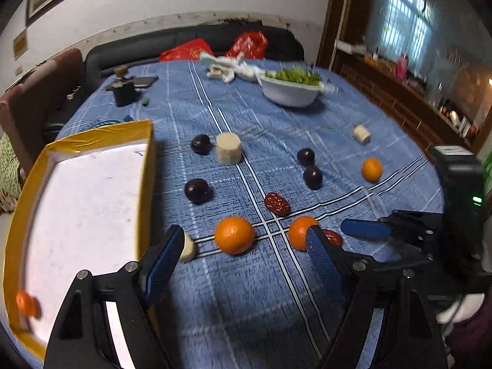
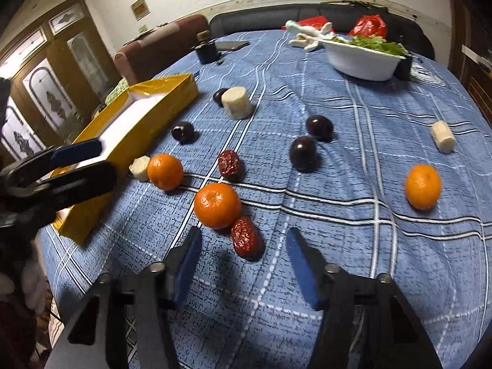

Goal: Organize fruits
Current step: 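Grasp an orange with the left gripper while the right gripper grasps a red date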

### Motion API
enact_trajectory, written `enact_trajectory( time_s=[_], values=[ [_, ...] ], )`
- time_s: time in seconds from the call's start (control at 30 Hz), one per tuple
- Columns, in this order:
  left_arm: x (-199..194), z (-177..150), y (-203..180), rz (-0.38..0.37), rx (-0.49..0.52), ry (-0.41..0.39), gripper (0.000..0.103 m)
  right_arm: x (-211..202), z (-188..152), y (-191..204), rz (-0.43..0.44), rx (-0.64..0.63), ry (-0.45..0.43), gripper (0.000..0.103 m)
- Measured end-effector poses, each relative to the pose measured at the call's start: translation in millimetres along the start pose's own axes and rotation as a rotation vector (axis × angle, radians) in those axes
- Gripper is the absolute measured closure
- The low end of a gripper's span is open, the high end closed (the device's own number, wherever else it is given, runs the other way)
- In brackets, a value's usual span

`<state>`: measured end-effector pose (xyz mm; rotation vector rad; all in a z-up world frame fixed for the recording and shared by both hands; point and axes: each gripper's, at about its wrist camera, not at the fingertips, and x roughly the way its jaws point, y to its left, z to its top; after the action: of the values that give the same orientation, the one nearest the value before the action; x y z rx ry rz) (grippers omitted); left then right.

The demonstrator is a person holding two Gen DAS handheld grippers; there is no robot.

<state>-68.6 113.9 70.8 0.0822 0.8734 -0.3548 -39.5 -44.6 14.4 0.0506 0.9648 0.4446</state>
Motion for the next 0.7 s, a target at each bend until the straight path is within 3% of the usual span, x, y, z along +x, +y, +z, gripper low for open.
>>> enact_trajectory(
  time_s=[0.07,0.13,0.2,0.5,0.57,0.6,0.7],
  values=[
    [15.2,4.0,-3.9,0.026,0.023,0.031,0.029,3.3,-1.1,-1.6,0.009,-0.001,-0.001,0.050],
    [28.2,7.4,-7.2,0.039,0.047,0.065,0.046,3.3,-1.8,-3.1,0.011,-0.003,-0.012,0.053],
    [39.2,9.6,-11.0,0.055,0.068,0.093,0.056,3.1,-3.0,-5.1,0.021,-0.005,-0.020,0.056],
    [64.5,3.8,-9.2,0.187,0.097,0.127,0.051,2.2,-4.1,0.1,0.070,-0.037,-0.021,0.056],
    [62.5,1.4,-2.3,0.192,0.066,0.116,0.056,2.1,-4.4,1.9,0.071,-0.047,-0.021,0.056],
    [59.7,1.3,1.5,0.202,0.050,0.110,0.068,2.0,-4.5,2.5,0.070,-0.051,-0.022,0.057],
    [51.2,0.3,13.7,0.134,-0.031,0.108,0.068,2.6,-4.6,3.9,0.054,-0.060,-0.020,0.071]
  ],
)
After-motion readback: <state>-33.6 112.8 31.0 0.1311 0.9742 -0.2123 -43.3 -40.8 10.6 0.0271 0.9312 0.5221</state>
